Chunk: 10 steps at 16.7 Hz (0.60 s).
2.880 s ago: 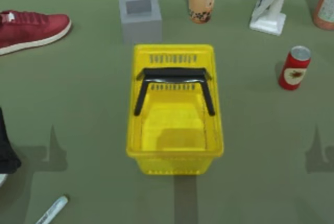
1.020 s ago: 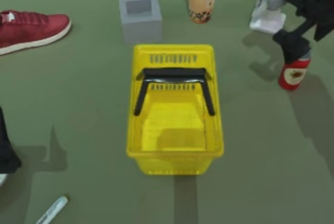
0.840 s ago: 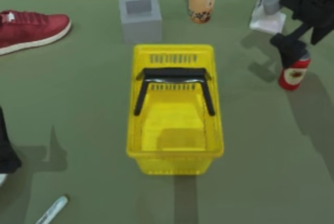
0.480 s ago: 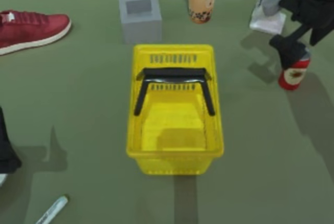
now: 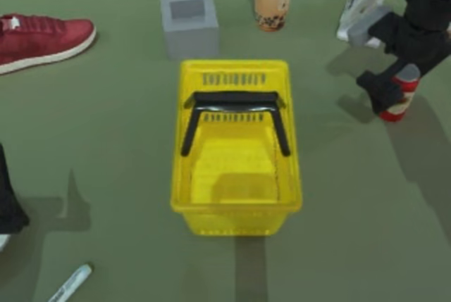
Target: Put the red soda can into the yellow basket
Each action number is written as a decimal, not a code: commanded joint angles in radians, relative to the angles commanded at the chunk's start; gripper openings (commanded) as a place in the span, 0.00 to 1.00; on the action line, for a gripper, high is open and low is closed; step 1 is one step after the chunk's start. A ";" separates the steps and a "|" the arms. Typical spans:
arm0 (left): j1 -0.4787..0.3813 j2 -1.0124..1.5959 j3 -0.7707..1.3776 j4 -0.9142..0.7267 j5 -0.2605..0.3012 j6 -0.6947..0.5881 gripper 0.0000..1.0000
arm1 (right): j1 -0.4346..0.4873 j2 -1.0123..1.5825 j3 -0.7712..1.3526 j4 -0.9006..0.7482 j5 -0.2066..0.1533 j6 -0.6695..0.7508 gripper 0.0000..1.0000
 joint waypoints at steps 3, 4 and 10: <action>0.000 0.000 0.000 0.000 0.000 0.000 1.00 | 0.000 0.000 0.000 0.000 0.000 0.000 0.92; 0.000 0.000 0.000 0.000 0.000 0.000 1.00 | 0.000 0.000 0.000 0.000 0.000 0.000 0.85; 0.000 0.000 0.000 0.000 0.000 0.000 1.00 | 0.000 0.000 0.000 0.000 0.000 0.000 0.40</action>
